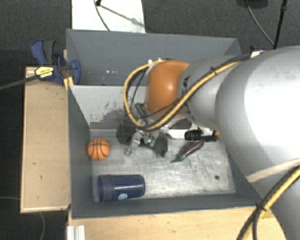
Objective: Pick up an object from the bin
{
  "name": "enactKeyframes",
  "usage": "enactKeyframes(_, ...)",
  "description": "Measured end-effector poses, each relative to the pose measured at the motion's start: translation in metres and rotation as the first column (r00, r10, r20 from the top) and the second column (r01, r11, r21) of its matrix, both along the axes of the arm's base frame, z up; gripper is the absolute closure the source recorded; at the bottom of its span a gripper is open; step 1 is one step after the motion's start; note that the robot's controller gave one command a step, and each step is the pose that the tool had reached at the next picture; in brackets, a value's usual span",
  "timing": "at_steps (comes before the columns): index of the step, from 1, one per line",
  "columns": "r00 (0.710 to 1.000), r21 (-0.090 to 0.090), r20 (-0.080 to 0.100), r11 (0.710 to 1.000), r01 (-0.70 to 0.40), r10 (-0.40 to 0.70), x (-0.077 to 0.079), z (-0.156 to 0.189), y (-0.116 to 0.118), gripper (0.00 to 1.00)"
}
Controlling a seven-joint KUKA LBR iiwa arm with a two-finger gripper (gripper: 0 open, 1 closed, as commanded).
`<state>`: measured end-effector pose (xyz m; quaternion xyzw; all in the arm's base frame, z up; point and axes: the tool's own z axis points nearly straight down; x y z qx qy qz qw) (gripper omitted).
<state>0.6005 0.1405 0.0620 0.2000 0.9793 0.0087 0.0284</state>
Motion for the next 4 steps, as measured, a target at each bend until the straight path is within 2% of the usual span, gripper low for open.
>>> enactKeyframes(1,1.0,-0.004,-0.016,1.0,-0.001,0.001,0.009,-0.005,0.0,1.0)
enactKeyframes(2,1.0,0.001,0.005,1.0,0.001,-0.001,-0.01,0.006,0.0,1.0)
enactKeyframes(3,0.999,-0.003,-0.034,1.0,0.001,-0.001,-0.013,0.013,0.0,1.0)
enactKeyframes(4,0.998,-0.006,-0.057,1.0,0.002,-0.002,-0.014,0.025,0.0,1.0)
